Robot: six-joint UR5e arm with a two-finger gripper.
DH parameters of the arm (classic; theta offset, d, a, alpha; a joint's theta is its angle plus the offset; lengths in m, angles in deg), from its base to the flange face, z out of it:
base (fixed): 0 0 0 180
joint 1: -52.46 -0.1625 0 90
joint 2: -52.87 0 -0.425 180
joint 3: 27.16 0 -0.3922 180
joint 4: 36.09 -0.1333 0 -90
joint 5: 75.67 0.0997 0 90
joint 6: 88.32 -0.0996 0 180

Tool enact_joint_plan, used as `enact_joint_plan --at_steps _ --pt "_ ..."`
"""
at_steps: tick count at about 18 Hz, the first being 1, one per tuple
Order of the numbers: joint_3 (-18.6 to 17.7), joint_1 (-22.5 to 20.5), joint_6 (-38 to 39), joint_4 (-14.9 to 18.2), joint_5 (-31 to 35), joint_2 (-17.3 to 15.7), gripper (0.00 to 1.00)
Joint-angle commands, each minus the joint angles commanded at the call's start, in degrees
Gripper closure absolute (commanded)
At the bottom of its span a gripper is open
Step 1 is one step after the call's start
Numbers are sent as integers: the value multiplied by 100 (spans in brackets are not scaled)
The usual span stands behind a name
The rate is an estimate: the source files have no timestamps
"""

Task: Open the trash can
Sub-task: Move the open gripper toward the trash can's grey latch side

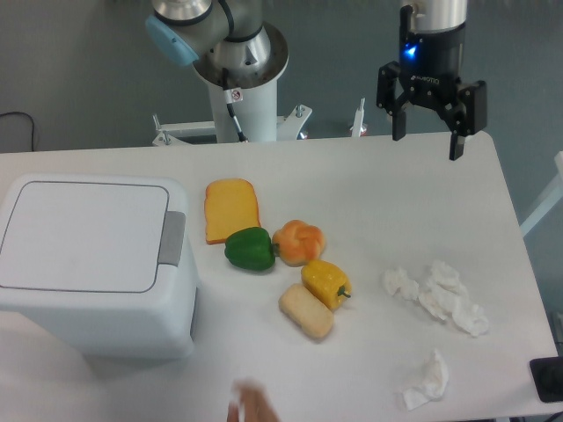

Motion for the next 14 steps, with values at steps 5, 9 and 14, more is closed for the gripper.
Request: enact_joint_plan --at_steps 5,9,14 --pt "17 166 17 -17 -35 9 0" --pt "35 281 306 -17 -88 44 0" --pt "70 456 1221 -17 -79 114 0"
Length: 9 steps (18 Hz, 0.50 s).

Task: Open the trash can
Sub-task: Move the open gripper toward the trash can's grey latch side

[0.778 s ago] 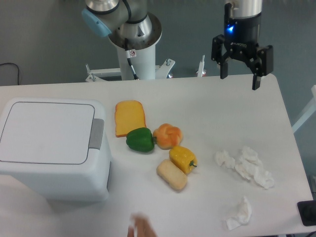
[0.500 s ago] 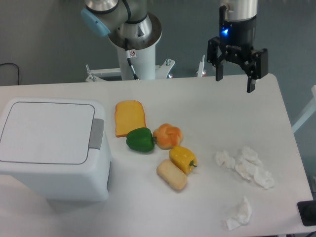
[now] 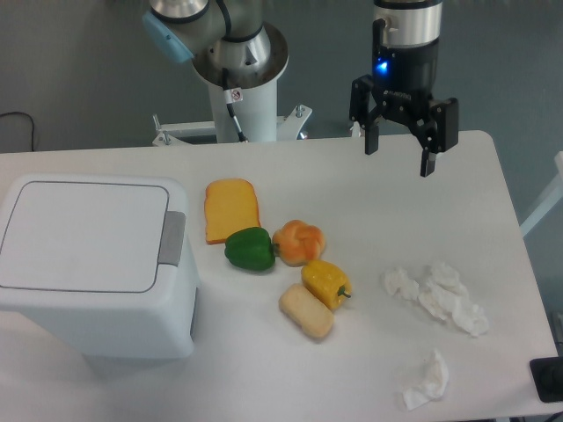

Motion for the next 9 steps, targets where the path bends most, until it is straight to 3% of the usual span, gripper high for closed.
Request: enact_joint_plan --at_steps 9 --pt "202 554 2171 -35 -9 184 0"
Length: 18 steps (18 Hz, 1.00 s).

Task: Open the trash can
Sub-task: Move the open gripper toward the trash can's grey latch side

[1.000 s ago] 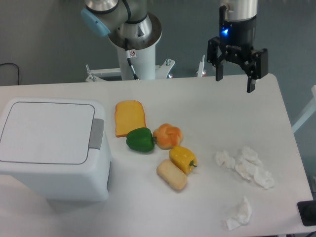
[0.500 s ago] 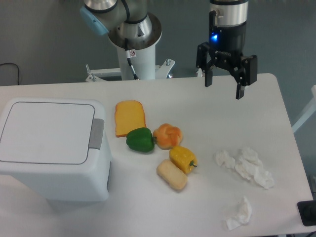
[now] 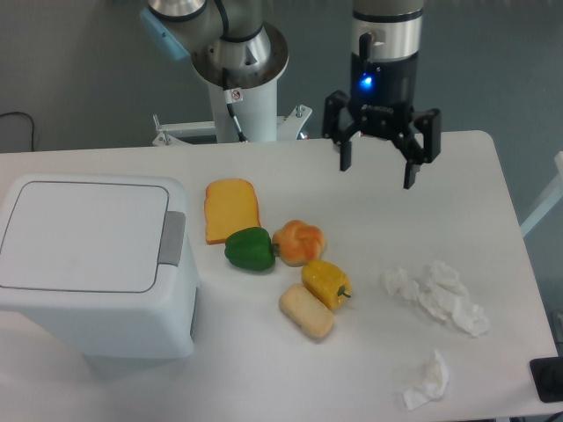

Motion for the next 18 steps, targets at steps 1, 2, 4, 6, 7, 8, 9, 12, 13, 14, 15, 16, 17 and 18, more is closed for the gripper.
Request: enact_joint_plan --at_steps 1,2,4,6,7,8,9,12,13,14,15,16,17,18 --pt "26 44 36 0 0 35 0" --pt "35 71 71 0 0 44 0" --pt "62 71 194 -9 9 44 0" --pt "105 71 614 0 -9 70 0" --pt "106 97 1025 0 -44 105 0" --pt "132 176 1491 0 -105 123 0" --pt "150 220 1930 0 -140 132 0" --pt "220 351 2881 -9 -185 202 0" --pt "237 404 3084 -9 -193 237 0" --pt "246 457 3243 -9 -237 238 0" --pt "255 466 3444 -9 -351 238 0" --pt "255 466 3734 -9 -508 238 0" --pt "264 466 4041 -9 -632 246 0" --pt "299 466 4262 -9 -729 264 0"
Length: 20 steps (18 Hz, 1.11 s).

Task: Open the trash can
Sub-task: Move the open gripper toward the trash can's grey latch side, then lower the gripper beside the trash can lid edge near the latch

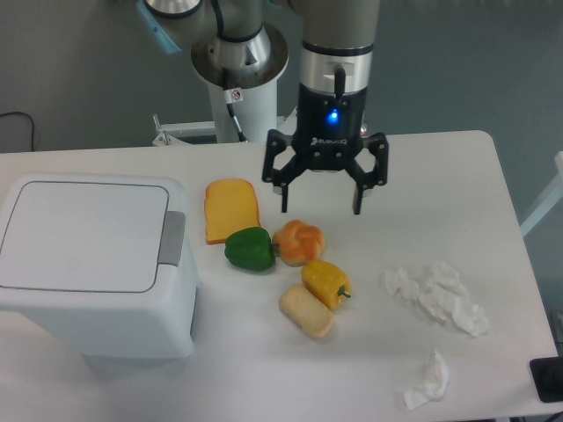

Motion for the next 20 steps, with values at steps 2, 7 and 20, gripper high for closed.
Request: enact_joint_plan --at_steps 2,7,20 --pt "18 0 116 0 -150 18 0" --pt "18 9 151 0 -352 53 0" --pt "0 246 670 0 -625 149 0"
